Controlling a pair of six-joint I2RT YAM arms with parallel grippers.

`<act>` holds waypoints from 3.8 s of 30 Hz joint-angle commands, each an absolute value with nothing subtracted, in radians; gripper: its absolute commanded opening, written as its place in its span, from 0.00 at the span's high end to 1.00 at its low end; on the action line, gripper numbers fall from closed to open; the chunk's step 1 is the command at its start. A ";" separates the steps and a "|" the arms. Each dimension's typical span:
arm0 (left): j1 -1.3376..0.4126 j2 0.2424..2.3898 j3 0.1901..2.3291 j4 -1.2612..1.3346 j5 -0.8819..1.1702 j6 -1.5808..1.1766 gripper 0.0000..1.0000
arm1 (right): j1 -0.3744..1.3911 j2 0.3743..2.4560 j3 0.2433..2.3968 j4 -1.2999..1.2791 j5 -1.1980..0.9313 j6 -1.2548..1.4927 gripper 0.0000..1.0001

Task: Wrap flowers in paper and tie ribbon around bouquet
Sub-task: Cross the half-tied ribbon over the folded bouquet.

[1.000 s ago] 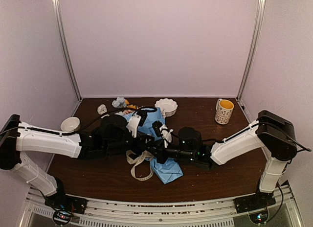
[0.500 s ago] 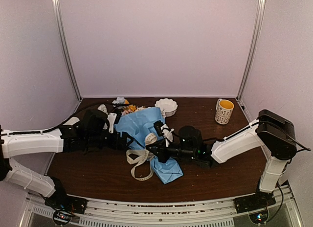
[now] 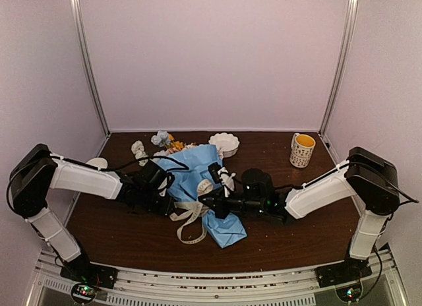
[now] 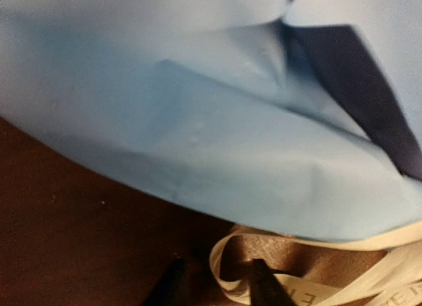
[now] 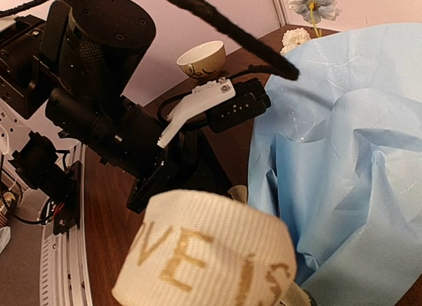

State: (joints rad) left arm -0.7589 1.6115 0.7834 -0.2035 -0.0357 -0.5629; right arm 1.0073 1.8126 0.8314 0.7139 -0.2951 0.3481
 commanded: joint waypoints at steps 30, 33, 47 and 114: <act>-1.180 1.088 0.851 -0.162 0.049 -0.205 1.00 | 0.905 1.817 1.038 0.331 -0.484 0.266 1.00; -1.197 1.227 0.946 -0.157 0.138 -0.137 1.00 | 0.900 1.820 1.062 0.276 -0.512 0.235 1.00; -1.225 1.687 1.333 -0.039 0.311 0.049 1.00 | 0.877 1.809 1.089 0.206 -0.592 0.169 1.00; -0.804 1.511 0.832 0.332 0.539 -0.321 1.00 | 0.878 1.797 1.144 0.030 -0.797 -0.141 1.00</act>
